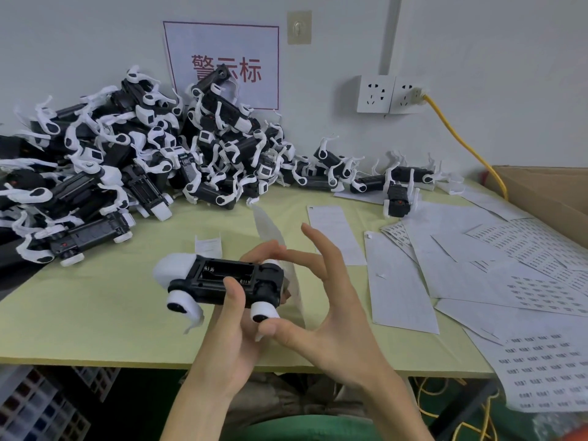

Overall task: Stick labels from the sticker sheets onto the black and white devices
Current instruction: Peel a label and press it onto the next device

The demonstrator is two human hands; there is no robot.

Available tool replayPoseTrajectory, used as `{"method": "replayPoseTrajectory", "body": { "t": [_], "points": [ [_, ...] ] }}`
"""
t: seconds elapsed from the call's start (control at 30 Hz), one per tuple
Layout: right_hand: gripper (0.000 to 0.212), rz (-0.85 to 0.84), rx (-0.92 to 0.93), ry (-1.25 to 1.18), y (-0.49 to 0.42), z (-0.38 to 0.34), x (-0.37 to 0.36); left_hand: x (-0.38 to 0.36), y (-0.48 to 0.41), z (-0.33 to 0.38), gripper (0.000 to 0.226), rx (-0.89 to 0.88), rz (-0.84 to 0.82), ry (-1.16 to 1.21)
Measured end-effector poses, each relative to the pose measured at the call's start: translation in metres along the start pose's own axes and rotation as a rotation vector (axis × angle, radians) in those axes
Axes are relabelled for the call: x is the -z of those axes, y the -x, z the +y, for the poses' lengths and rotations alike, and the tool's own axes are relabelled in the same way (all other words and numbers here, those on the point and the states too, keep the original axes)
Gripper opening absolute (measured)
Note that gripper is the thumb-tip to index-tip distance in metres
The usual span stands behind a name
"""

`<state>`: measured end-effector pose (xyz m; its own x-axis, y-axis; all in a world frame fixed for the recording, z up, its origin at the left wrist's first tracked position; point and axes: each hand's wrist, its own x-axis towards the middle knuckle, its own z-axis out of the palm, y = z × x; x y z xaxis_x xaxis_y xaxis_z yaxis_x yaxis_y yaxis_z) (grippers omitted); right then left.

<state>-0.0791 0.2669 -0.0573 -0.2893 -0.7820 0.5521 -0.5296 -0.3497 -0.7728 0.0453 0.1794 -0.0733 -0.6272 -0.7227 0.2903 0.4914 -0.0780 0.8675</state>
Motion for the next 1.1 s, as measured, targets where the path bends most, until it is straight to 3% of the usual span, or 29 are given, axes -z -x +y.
{"method": "replayPoseTrajectory", "body": {
  "t": [0.13,0.27,0.37,0.5,0.6,0.7,0.77,0.83,0.87,1.0,1.1],
  "points": [
    [0.096,0.054,0.056,0.080,-0.002,-0.008,0.002,0.001,-0.001,-0.002,0.100,-0.013,-0.025,-0.010],
    [0.082,0.232,0.168,0.061,-0.007,-0.015,0.012,0.001,-0.002,-0.008,0.112,0.011,-0.033,-0.218],
    [0.073,0.396,0.174,-0.152,-0.013,-0.024,0.028,-0.004,-0.005,-0.014,0.067,-0.002,-0.103,-0.434],
    [0.068,0.553,0.068,-0.420,-0.019,-0.034,0.061,-0.008,-0.011,-0.012,0.045,-0.060,-0.022,-0.315],
    [0.073,0.403,-0.127,-0.497,-0.020,-0.036,0.079,-0.007,-0.012,-0.006,0.038,-0.001,-0.025,-0.130],
    [0.073,0.146,-0.273,-0.490,-0.019,-0.033,0.076,-0.001,-0.004,0.005,0.035,0.062,-0.233,-0.049],
    [0.071,0.021,-0.336,-0.443,-0.018,-0.032,0.072,0.004,0.001,0.001,0.054,0.118,-0.286,-0.016],
    [0.071,-0.070,-0.376,-0.375,-0.019,-0.033,0.070,0.002,-0.004,0.005,0.081,0.290,-0.267,-0.024],
    [0.070,-0.093,-0.387,-0.350,-0.019,-0.033,0.069,0.003,-0.008,0.003,0.077,0.315,-0.302,-0.059],
    [0.062,-0.043,-0.392,-0.179,-0.020,-0.032,0.061,0.001,-0.009,0.004,0.046,0.257,-0.351,-0.098],
    [0.036,0.254,-0.261,-0.044,-0.020,-0.031,0.053,-0.002,-0.007,0.000,0.050,0.210,-0.255,-0.100]
  ]
}}
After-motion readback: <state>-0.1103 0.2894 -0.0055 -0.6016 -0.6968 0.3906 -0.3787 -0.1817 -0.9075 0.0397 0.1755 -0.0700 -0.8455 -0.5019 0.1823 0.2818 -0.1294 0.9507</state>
